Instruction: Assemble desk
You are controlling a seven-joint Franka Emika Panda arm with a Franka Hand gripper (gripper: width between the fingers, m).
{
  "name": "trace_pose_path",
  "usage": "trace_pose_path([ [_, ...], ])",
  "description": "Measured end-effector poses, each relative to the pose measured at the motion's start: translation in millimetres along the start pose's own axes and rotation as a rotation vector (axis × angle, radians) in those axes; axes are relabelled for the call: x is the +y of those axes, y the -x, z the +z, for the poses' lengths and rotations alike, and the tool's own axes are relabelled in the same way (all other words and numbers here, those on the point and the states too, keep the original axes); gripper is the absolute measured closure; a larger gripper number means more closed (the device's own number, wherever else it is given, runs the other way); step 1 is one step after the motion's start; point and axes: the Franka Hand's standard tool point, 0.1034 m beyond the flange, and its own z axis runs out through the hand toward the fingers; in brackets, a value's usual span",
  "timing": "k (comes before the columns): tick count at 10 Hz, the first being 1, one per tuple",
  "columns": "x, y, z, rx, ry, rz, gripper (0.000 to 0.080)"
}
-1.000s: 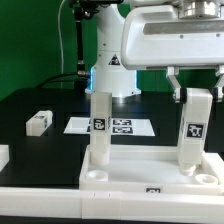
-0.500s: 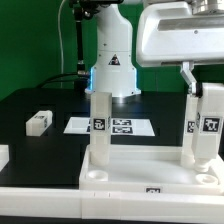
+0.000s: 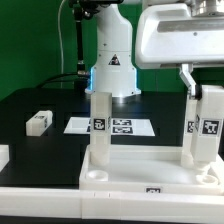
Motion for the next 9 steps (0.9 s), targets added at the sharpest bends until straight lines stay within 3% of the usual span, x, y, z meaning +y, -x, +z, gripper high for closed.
trace_pose_path([
  [9, -2.4, 7.5, 7.5, -0.014, 0.004, -0.011, 0.0508],
])
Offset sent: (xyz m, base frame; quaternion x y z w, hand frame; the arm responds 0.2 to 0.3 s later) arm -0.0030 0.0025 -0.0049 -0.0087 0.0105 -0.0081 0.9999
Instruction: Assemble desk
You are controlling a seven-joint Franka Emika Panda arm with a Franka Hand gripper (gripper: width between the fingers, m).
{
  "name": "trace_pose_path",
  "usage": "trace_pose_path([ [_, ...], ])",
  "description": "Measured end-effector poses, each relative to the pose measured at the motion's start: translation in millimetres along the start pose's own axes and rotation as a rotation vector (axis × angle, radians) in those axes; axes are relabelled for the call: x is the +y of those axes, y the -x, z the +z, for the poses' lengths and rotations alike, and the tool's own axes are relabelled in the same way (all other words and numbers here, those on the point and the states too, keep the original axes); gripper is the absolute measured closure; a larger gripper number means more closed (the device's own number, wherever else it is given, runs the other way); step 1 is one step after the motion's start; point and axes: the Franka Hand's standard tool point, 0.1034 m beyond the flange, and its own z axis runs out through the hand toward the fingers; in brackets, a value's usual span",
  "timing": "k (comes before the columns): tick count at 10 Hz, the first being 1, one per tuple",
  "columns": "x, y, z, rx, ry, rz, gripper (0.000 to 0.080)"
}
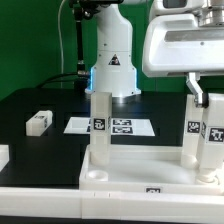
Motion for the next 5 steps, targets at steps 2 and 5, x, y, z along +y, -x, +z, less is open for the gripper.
trace_pose_path([
  [2, -0.1, -0.3, 0.5, 0.002, 0.000, 0.000, 0.0508],
  [5, 0.5, 2.8, 4.2, -0.003, 0.003, -0.002, 0.0508],
])
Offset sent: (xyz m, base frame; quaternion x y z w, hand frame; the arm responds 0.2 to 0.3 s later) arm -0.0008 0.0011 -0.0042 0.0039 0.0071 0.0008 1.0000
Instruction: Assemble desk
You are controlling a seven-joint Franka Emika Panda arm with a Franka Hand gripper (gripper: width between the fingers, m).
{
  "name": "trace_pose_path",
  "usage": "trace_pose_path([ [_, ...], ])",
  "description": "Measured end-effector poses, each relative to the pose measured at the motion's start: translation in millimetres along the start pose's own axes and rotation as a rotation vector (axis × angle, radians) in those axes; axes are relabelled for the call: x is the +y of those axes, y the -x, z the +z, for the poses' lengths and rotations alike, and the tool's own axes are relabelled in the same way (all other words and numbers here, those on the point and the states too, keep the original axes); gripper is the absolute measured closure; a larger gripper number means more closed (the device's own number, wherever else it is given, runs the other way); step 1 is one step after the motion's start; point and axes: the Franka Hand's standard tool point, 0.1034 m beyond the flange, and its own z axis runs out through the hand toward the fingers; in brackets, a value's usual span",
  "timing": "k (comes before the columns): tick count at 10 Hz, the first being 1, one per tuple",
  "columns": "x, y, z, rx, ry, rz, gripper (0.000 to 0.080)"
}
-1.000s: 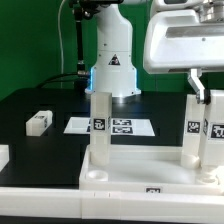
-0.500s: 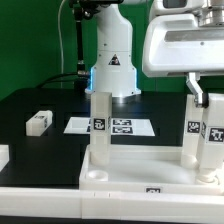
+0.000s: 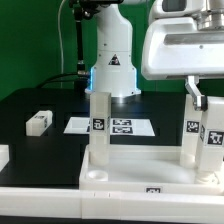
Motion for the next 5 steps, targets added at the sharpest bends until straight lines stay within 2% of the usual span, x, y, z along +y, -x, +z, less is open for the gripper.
trace_pose_path([
  [3, 1.5, 6.1, 8.7, -0.006, 0.007, -0.004, 0.0508],
  [5, 1.4, 6.3, 8.7, 0.003, 0.007, -0.005, 0.0508],
])
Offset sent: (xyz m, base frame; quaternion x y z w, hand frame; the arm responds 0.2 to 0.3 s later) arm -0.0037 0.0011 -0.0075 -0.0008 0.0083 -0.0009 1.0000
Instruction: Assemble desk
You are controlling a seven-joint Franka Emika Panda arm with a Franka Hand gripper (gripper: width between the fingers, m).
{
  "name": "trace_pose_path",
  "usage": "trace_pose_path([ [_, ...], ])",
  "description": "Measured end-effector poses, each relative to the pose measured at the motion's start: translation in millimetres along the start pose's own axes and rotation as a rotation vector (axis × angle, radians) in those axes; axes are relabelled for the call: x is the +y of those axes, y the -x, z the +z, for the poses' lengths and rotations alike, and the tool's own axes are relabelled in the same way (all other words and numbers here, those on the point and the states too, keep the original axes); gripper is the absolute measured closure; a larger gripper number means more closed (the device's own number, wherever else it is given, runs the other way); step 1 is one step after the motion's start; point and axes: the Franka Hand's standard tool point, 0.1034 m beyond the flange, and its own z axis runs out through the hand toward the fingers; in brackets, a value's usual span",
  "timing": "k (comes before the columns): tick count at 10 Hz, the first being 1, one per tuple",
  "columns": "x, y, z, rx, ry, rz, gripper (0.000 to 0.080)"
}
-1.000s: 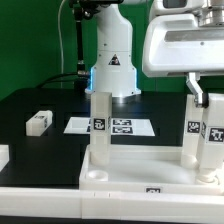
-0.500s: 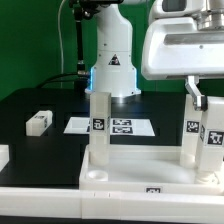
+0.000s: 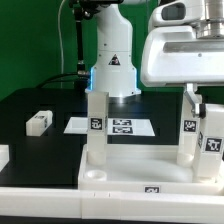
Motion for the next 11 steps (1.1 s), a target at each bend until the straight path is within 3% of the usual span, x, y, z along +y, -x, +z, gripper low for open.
trace_pose_path([
  [4, 0.8, -0.3, 0.2, 0.023, 0.001, -0.004, 0.0508],
  [5, 0.8, -0.2, 0.3, 0.022, 0.001, -0.004, 0.0438],
  [6, 0.8, -0.2, 0.4, 0.022, 0.001, -0.004, 0.0438],
  [7, 0.8, -0.1, 0.4, 0.022, 0.001, -0.004, 0.0245],
  [8, 0.9, -0.1, 0.4, 0.022, 0.001, -0.004, 0.0179],
  [11, 6.9, -2.0, 0.2, 0.016, 0.006, -0.009, 0.0151],
])
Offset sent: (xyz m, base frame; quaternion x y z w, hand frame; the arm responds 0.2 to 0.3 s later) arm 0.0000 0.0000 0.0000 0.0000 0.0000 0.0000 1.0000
